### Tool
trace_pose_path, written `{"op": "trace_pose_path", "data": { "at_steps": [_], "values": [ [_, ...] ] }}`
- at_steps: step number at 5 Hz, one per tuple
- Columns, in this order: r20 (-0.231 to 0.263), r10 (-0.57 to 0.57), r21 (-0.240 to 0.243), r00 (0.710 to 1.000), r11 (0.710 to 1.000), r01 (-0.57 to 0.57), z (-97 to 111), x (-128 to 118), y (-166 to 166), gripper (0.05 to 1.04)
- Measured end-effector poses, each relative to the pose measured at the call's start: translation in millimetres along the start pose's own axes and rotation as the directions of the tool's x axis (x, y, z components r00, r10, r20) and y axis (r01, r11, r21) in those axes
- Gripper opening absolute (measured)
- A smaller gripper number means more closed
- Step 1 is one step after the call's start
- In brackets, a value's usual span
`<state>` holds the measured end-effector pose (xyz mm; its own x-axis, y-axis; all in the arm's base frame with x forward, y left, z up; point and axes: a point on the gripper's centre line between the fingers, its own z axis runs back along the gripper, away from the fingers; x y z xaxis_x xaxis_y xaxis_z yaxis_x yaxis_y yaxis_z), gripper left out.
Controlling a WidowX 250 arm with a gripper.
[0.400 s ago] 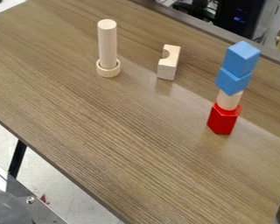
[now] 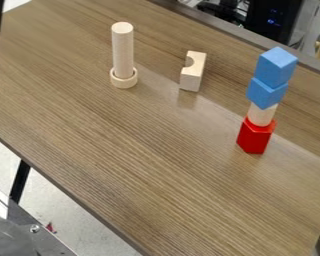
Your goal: Remove the cylinder from hole and put it in the center of the table
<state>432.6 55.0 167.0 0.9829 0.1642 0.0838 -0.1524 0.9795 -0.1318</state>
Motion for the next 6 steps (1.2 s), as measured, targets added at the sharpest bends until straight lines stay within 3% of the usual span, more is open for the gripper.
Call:
{"op": "trace_pose_path", "data": {
  "at_steps": [1, 2, 3, 5, 6],
  "values": [
    [-0.041, 0.043, -0.005, 0.998, 0.999, -0.043, -16.3, -6.8, 11.6, 1.000],
    [-0.020, 0.087, 0.056, 0.996, 0.995, -0.086, -6.3, -10.9, 22.9, 1.000],
    [0.010, 0.119, 0.178, 0.993, 0.977, -0.119, 7.8, -21.8, 35.5, 1.000],
    [-0.014, 0.203, 0.329, 0.979, 0.926, -0.187, 19.0, -49.3, 55.0, 1.000],
    [-0.080, 0.231, 0.322, 0.970, 0.926, -0.195, -0.7, -66.7, 61.5, 1.000]
  ]
}}
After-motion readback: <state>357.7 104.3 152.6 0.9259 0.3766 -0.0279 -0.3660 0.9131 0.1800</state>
